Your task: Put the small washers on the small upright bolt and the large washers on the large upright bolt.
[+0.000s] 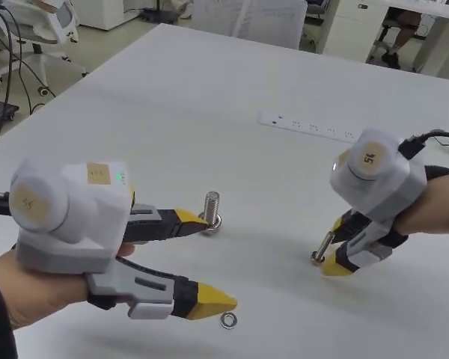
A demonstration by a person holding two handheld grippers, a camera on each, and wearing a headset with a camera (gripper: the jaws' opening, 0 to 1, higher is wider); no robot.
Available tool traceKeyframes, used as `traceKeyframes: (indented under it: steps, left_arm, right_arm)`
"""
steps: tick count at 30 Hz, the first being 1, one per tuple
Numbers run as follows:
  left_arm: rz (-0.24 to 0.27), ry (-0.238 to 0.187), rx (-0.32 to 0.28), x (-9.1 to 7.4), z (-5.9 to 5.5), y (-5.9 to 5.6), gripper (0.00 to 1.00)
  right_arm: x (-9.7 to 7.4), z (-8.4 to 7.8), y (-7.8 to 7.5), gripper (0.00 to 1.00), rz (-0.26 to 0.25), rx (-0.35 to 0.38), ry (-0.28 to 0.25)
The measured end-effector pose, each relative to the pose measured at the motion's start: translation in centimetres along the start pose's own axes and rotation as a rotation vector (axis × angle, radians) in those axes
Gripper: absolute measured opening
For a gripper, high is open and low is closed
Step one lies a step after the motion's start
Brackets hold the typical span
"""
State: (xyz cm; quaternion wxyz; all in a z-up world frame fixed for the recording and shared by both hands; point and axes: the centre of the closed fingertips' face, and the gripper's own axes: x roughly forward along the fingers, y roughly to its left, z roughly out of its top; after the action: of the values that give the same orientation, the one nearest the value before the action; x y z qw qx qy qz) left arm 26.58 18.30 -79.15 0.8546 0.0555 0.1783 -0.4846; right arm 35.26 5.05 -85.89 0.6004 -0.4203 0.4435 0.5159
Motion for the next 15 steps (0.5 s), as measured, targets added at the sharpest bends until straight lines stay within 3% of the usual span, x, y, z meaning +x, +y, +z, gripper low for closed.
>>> traceKeyframes:
  steps: [15]
  left_arm:
    - [-0.004,-0.001,0.005,0.0,0.0,0.0,0.62]
  right_arm:
    - [-0.5,-1.3,0.8,0.35,-0.003,0.028,0.005]
